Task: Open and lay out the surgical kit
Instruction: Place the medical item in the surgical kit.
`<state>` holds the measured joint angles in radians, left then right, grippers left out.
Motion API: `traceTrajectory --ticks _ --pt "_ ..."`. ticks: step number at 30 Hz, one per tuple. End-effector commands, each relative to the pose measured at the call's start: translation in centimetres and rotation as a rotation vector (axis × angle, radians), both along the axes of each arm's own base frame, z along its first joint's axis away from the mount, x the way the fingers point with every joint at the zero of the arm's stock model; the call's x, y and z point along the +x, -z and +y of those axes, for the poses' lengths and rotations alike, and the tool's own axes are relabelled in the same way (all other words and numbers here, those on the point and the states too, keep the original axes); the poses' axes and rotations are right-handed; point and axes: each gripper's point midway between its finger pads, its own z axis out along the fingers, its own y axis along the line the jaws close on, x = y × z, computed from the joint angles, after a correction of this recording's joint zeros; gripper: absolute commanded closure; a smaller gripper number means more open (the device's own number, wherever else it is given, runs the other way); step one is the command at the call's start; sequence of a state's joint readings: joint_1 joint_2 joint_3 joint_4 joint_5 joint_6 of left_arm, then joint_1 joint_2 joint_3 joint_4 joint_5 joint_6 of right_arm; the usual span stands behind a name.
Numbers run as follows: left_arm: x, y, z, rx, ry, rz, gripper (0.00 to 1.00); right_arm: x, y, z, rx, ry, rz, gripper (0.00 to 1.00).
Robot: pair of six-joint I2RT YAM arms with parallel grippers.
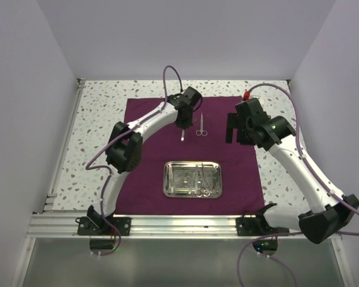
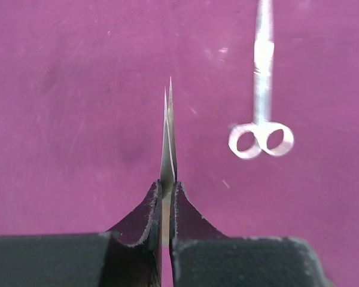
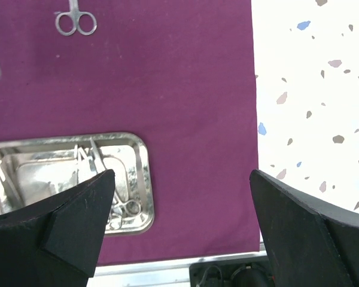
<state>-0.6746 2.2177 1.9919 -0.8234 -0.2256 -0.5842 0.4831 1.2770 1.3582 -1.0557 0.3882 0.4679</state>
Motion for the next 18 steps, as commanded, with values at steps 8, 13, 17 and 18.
traceTrajectory --ticks 8,13,17,18 --pt "6.3 3.0 0.9 0.056 0.005 -0.103 1.0 -4.2 0.6 -0.6 0.071 -0.02 0.046 0.02" --pt "7.5 3.8 3.3 0.056 -0.049 -0.109 1.0 -4.9 1.3 1.2 0.166 -0.076 0.061 0.04" --pt "7.9 4.6 4.3 0.061 -0.072 -0.098 1.0 -5.9 3.4 2.4 0.227 -0.118 0.101 0.07" --pt "8.0 4.8 4.4 0.059 -0.075 -0.094 0.96 -5.7 3.8 2.8 0.251 -0.12 0.096 0.08"
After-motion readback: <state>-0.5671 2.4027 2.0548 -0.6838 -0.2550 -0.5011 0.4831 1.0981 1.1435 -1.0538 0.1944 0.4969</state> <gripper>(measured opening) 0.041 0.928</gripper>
